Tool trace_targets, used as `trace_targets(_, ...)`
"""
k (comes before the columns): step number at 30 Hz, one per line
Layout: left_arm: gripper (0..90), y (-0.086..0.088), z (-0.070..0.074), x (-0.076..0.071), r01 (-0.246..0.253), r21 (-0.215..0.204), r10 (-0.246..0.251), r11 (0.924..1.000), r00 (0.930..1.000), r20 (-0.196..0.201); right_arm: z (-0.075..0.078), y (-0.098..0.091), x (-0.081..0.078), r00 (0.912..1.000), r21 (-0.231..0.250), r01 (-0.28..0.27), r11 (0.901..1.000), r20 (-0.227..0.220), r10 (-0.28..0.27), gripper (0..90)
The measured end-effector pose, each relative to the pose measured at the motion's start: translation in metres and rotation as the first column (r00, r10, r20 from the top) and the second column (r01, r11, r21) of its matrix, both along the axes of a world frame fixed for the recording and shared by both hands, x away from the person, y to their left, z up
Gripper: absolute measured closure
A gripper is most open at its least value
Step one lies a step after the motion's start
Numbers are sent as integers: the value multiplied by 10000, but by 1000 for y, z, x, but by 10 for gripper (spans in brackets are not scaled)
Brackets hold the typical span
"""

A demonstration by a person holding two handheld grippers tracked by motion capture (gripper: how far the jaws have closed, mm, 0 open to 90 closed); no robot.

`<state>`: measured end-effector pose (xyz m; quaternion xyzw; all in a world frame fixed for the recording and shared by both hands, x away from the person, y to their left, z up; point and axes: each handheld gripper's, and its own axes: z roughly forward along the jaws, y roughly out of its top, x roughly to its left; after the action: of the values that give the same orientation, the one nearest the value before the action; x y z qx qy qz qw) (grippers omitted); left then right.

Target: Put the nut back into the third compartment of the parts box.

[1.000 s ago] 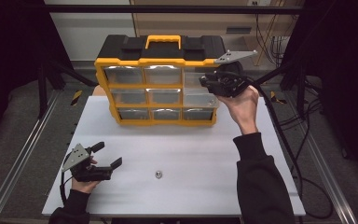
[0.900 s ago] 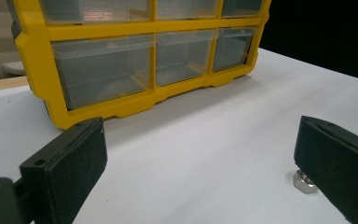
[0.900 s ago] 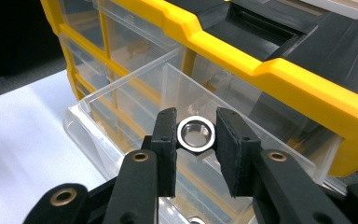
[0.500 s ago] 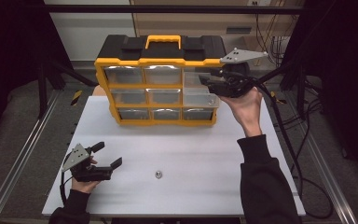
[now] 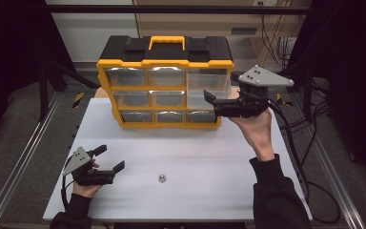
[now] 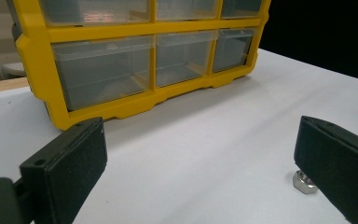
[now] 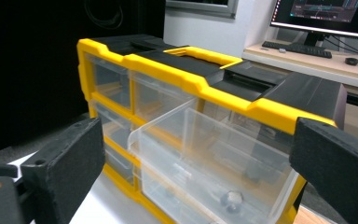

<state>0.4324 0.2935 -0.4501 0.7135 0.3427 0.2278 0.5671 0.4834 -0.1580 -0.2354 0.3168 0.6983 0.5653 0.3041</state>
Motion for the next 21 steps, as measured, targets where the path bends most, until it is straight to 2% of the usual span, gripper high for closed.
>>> trace_targets(12,23,-1,0,0,11,31,-12,10000,10000,13,-36,1,-31,9997,140,-229,9996,-17,229,5)
trace_targets(21,23,-1,1,0,7,39,-7,10000,10000,28,-69,13,-43,9956,275,-733,9969,-565,748,5)
